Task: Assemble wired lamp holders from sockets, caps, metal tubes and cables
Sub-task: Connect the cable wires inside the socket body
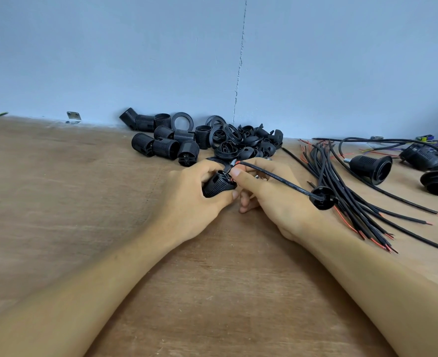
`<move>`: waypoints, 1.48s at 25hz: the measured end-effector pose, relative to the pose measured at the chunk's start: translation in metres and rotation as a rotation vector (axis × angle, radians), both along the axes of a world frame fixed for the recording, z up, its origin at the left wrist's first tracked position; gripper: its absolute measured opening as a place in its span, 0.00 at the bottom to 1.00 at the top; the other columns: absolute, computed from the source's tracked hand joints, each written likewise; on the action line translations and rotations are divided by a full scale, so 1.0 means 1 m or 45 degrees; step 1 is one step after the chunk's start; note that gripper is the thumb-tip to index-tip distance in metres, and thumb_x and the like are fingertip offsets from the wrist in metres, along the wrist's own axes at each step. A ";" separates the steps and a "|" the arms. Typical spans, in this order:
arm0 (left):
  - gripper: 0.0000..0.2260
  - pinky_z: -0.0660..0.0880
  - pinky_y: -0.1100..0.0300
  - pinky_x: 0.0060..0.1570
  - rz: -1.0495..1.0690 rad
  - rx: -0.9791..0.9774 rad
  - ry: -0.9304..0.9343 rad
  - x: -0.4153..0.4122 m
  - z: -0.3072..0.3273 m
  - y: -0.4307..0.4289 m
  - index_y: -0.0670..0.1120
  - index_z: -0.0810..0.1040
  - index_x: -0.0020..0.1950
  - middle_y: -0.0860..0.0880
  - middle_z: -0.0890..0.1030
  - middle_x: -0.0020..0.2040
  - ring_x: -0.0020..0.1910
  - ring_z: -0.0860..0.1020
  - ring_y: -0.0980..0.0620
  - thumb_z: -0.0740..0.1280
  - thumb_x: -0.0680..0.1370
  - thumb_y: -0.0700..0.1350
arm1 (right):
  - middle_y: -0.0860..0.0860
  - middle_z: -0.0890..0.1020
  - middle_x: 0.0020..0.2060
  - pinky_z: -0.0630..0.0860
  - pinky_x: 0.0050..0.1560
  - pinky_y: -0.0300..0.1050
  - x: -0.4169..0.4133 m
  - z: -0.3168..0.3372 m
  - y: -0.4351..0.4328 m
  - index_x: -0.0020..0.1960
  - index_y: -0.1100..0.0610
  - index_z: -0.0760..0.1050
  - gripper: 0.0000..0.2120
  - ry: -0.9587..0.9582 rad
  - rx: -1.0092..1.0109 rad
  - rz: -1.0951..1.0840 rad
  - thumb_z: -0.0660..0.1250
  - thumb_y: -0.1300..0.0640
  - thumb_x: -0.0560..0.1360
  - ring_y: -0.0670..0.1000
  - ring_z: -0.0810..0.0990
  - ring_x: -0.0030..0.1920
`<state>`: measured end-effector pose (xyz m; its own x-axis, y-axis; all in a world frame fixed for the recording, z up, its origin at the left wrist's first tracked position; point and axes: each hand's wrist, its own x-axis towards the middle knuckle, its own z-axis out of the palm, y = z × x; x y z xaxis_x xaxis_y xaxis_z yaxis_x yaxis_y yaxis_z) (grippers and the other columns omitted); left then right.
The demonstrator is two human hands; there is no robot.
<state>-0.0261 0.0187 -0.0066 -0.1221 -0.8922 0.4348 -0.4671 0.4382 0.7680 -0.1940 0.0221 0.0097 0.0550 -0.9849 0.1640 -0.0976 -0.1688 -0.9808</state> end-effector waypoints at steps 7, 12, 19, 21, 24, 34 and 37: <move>0.18 0.74 0.71 0.47 0.052 -0.116 -0.083 -0.002 0.002 -0.001 0.54 0.78 0.60 0.59 0.85 0.46 0.47 0.82 0.63 0.78 0.72 0.46 | 0.64 0.77 0.33 0.79 0.31 0.46 0.002 0.004 0.002 0.45 0.60 0.79 0.10 0.149 0.038 -0.032 0.67 0.54 0.81 0.50 0.74 0.27; 0.14 0.67 0.76 0.48 0.155 -0.211 -0.054 0.000 0.012 0.000 0.54 0.80 0.59 0.58 0.82 0.48 0.48 0.78 0.62 0.69 0.73 0.49 | 0.50 0.74 0.31 0.66 0.23 0.34 0.001 0.021 0.000 0.44 0.59 0.76 0.10 -0.308 0.601 0.185 0.64 0.57 0.82 0.43 0.68 0.23; 0.06 0.67 0.74 0.40 0.279 -0.021 0.089 0.004 0.015 -0.003 0.52 0.81 0.51 0.57 0.80 0.40 0.40 0.77 0.66 0.71 0.77 0.42 | 0.51 0.76 0.31 0.61 0.21 0.36 0.005 0.023 0.013 0.47 0.59 0.75 0.08 0.118 0.475 0.435 0.66 0.54 0.81 0.45 0.67 0.23; 0.04 0.67 0.72 0.35 0.332 0.043 0.147 0.006 0.016 -0.004 0.52 0.80 0.49 0.57 0.79 0.36 0.35 0.75 0.65 0.71 0.77 0.43 | 0.51 0.77 0.31 0.59 0.20 0.34 -0.005 0.031 0.012 0.48 0.58 0.78 0.12 0.259 0.360 0.551 0.67 0.49 0.80 0.46 0.67 0.22; 0.03 0.71 0.59 0.37 0.360 0.140 0.220 0.007 0.018 -0.006 0.53 0.80 0.49 0.54 0.78 0.34 0.36 0.78 0.54 0.70 0.77 0.45 | 0.49 0.77 0.31 0.59 0.22 0.34 -0.022 0.044 0.005 0.44 0.50 0.82 0.13 0.206 0.180 0.527 0.67 0.43 0.79 0.45 0.68 0.23; 0.04 0.71 0.60 0.37 0.457 0.156 0.262 0.011 0.020 -0.008 0.53 0.80 0.50 0.52 0.80 0.38 0.40 0.80 0.49 0.70 0.78 0.45 | 0.44 0.75 0.33 0.66 0.37 0.45 -0.060 0.016 -0.018 0.44 0.46 0.75 0.05 0.717 -0.341 -0.911 0.62 0.47 0.76 0.48 0.75 0.36; 0.05 0.70 0.64 0.36 0.444 0.134 0.223 0.012 0.019 -0.007 0.55 0.79 0.47 0.54 0.79 0.37 0.39 0.78 0.57 0.70 0.77 0.45 | 0.51 0.77 0.54 0.70 0.45 0.48 -0.064 0.008 -0.021 0.55 0.48 0.77 0.12 1.173 -0.148 -0.928 0.61 0.44 0.77 0.56 0.79 0.50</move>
<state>-0.0143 0.0121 0.0128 0.2636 -0.9079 0.3261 -0.4315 0.1914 0.8816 -0.2581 0.0013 0.0175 -0.3695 -0.8146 0.4471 -0.8709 0.1357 -0.4724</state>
